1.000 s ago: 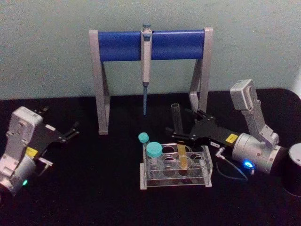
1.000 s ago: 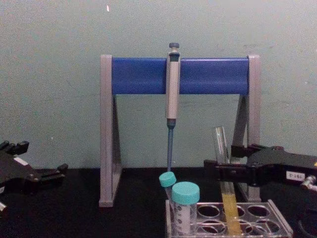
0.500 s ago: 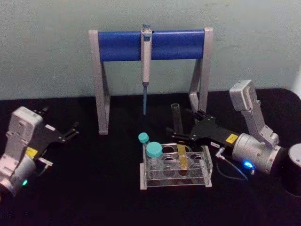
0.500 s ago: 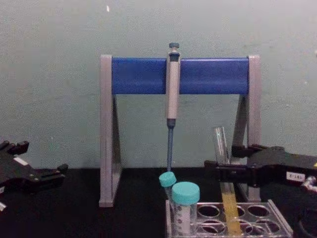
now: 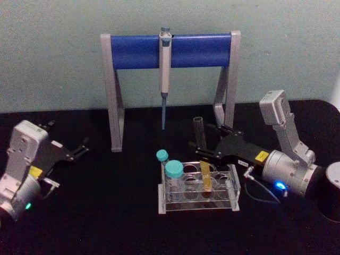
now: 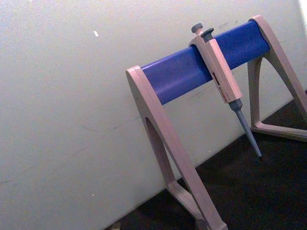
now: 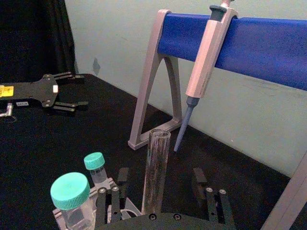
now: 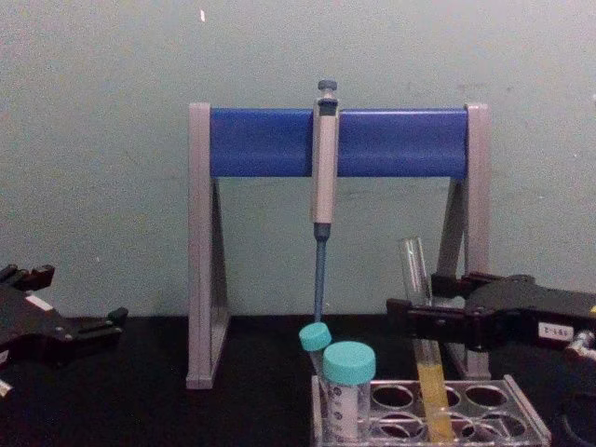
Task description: Pick up the test tube from the test tube rack, shake it, then place it back into the test tube rack.
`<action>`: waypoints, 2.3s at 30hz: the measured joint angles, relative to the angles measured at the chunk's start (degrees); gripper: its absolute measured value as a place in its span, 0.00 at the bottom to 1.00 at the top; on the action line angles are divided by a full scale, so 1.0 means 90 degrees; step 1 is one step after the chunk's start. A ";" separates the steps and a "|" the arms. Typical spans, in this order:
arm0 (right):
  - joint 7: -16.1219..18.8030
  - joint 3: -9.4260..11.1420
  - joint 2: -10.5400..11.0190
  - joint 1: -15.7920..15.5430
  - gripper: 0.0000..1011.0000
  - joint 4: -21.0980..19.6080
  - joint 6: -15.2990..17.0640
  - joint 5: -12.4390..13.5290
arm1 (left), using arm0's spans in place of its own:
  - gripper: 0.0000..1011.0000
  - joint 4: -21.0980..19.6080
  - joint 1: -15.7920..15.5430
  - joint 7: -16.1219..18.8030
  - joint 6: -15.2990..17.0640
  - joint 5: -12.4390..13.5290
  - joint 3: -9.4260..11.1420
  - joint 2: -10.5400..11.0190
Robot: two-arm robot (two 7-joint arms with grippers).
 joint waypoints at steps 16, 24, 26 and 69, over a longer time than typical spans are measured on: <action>0.0001 0.0000 0.0000 0.0000 0.36 0.0000 0.0000 0.0007 | 0.99 0.0000 0.0000 0.0000 0.0000 0.0000 0.0000 0.0000; 0.0002 0.0000 -0.0001 0.0000 0.23 -0.0002 0.0000 0.0016 | 0.99 0.0000 0.0000 0.0000 0.0000 0.0000 0.0000 0.0000; 0.0002 0.0000 0.0000 0.0000 0.23 -0.0002 0.0000 0.0017 | 0.99 0.0000 0.0000 0.0000 0.0000 0.0000 0.0000 0.0000; -0.0404 0.0794 0.0258 -0.0522 0.23 -0.1106 -0.0826 0.0444 | 0.99 0.0000 0.0000 0.0000 0.0000 0.0000 0.0000 0.0000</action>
